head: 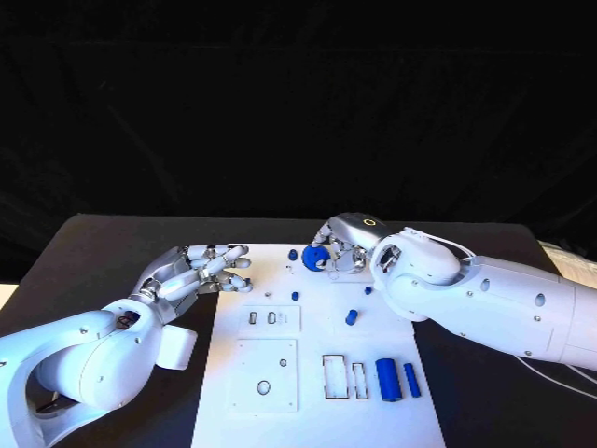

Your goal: Assemble the parts on the task board

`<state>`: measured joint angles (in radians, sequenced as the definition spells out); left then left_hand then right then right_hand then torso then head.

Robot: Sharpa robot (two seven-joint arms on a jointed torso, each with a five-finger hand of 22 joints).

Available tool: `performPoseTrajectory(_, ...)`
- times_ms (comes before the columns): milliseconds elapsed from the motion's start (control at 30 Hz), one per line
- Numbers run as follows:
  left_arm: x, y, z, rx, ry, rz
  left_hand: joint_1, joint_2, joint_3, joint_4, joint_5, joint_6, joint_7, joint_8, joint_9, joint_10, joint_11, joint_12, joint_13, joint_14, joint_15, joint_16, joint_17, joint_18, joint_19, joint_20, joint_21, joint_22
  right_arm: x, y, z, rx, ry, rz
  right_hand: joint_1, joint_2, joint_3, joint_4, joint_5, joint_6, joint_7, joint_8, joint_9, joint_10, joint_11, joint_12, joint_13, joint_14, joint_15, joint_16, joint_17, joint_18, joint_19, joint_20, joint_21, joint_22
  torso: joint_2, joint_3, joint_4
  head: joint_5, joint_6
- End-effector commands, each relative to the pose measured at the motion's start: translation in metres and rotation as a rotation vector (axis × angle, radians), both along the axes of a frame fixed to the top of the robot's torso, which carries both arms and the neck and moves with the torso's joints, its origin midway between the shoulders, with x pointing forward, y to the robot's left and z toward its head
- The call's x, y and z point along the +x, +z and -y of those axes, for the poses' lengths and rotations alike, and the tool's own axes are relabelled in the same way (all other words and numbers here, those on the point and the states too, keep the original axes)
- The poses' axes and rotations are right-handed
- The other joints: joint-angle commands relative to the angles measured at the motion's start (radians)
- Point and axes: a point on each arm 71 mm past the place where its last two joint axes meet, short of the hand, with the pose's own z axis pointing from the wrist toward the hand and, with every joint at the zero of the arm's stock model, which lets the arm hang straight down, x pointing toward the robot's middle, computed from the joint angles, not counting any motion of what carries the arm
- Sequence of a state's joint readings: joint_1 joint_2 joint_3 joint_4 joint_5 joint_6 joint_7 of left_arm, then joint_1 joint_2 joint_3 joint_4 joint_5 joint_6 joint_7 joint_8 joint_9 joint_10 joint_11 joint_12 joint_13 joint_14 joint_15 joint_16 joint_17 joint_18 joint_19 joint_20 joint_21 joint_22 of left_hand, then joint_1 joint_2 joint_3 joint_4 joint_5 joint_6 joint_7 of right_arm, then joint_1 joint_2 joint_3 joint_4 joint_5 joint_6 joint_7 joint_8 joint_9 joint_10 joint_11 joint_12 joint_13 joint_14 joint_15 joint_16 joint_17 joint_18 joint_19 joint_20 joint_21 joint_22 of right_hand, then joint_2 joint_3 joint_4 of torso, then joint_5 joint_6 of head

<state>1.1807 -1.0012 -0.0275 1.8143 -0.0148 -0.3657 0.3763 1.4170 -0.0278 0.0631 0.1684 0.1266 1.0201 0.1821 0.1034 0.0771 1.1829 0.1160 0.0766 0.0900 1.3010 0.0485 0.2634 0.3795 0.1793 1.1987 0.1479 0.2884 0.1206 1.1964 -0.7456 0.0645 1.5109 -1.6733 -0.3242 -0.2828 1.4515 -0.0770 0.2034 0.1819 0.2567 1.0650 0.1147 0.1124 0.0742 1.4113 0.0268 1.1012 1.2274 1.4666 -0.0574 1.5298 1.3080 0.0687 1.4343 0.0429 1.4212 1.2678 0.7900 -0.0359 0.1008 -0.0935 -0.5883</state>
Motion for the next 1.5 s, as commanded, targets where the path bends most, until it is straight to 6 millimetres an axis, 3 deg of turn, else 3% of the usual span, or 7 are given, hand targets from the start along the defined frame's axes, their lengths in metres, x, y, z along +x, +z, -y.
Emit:
performPoseTrajectory(33,-0.001,0.001,0.004,-0.014,-0.026,0.001,0.009,-0.002,-0.001,-0.005,-0.006,0.003,0.007,-0.003,-0.002,-0.005,0.004,-0.003,-0.001,-0.007,0.002,-0.005,0.001,0.002,0.004,0.006,-0.006,-0.001,-0.002,0.004,-0.01,-0.012,-0.003,0.069,0.0,0.022,0.012,0.004,-0.006,0.087,-0.031,0.013,0.033,0.021,-0.027,-0.005,-0.003,0.09,-0.01,0.005,0.195,-0.007,0.004,-0.002,0.004,0.0,0.001,-0.0013,0.0034,0.004,0.001)
performPoseTrajectory(433,-0.001,0.001,0.004,-0.014,-0.029,0.0,0.011,0.0,0.0,-0.007,-0.007,0.003,0.007,-0.004,-0.002,-0.005,0.004,-0.004,-0.001,-0.007,0.001,-0.006,0.002,0.002,0.005,0.006,-0.006,-0.001,-0.001,-0.013,-0.046,-0.039,0.046,0.021,-0.014,0.015,0.02,0.003,-0.021,0.087,-0.031,0.007,0.034,0.021,-0.027,-0.01,-0.003,0.09,-0.01,0.004,0.193,-0.008,0.004,-0.003,0.004,0.001,0.001,-0.0004,0.0018,0.018,-0.009)
performPoseTrajectory(1000,-0.001,0.001,0.004,-0.013,-0.028,-0.002,0.011,0.0,0.0,-0.007,-0.007,0.003,0.007,-0.004,-0.002,-0.005,0.004,-0.005,-0.001,-0.007,0.002,-0.007,0.003,0.002,0.005,0.006,-0.006,-0.002,0.006,-0.027,-0.056,-0.068,0.045,-0.021,-0.046,-0.003,0.028,0.006,-0.049,0.065,-0.019,-0.017,0.031,0.014,-0.019,-0.03,-0.008,0.088,-0.004,-0.002,0.183,-0.008,0.004,0.001,0.005,0.003,0.0,0.0008,-0.0012,0.02,-0.012)
performPoseTrajectory(1133,-0.001,0.001,0.004,-0.013,-0.028,-0.002,0.011,0.0,0.0,-0.007,-0.007,0.003,0.007,-0.004,-0.002,-0.005,0.004,-0.005,-0.001,-0.007,0.002,-0.007,0.003,0.002,0.005,0.006,-0.006,-0.002,0.007,-0.028,-0.056,-0.067,0.037,-0.024,-0.094,-0.013,0.018,0.034,-0.111,0.002,0.004,-0.05,0.015,0.011,0.0,-0.034,-0.007,0.088,0.011,-0.001,0.185,-0.009,0.003,0.01,0.004,0.003,0.001,0.001,-0.0018,0.018,-0.013)
performPoseTrajectory(1200,-0.001,0.001,0.004,-0.012,-0.028,-0.003,0.011,0.0,0.0,-0.007,-0.007,0.003,0.007,-0.004,-0.002,-0.005,0.004,-0.005,-0.001,-0.007,0.002,-0.007,0.003,0.002,0.005,0.006,-0.006,-0.002,0.008,-0.029,-0.057,-0.068,0.033,-0.028,-0.138,-0.032,-0.002,0.061,-0.2,-0.075,0.021,-0.053,-0.004,0.008,0.017,-0.034,-0.004,0.088,0.026,0.0,0.187,-0.009,0.002,0.024,0.005,0.004,0.001,0.0013,-0.0009,0.017,-0.014)
performPoseTrajectory(1333,-0.001,0.001,0.004,-0.011,-0.024,-0.002,0.012,0.0,0.0,-0.008,-0.007,0.003,0.007,-0.005,-0.002,-0.005,0.004,-0.005,-0.001,-0.007,0.002,-0.007,0.005,0.002,0.005,0.006,-0.006,-0.002,0.009,-0.031,-0.057,-0.083,0.031,-0.047,-0.226,-0.047,-0.055,0.108,-0.162,-0.104,0.03,-0.047,-0.006,0.002,0.028,-0.033,0.003,0.089,0.038,0.001,0.189,-0.008,0.001,0.04,0.005,0.005,0.0,0.0009,-0.0011,0.016,-0.016)
performPoseTrajectory(1500,0.0,0.001,0.003,-0.01,-0.02,-0.001,0.015,0.002,0.001,-0.01,-0.007,0.003,0.008,-0.006,-0.002,-0.005,0.005,-0.006,-0.001,-0.007,0.002,-0.008,0.007,0.002,0.005,0.006,-0.007,-0.002,0.009,-0.034,-0.056,-0.101,0.03,-0.076,-0.3,-0.021,-0.111,0.107,-0.025,-0.066,0.02,-0.035,0.0,0.002,0.021,-0.024,0.013,0.089,0.033,0.003,0.193,-0.008,0.002,0.038,0.008,0.009,0.001,0.0008,-0.0007,0.016,-0.016)
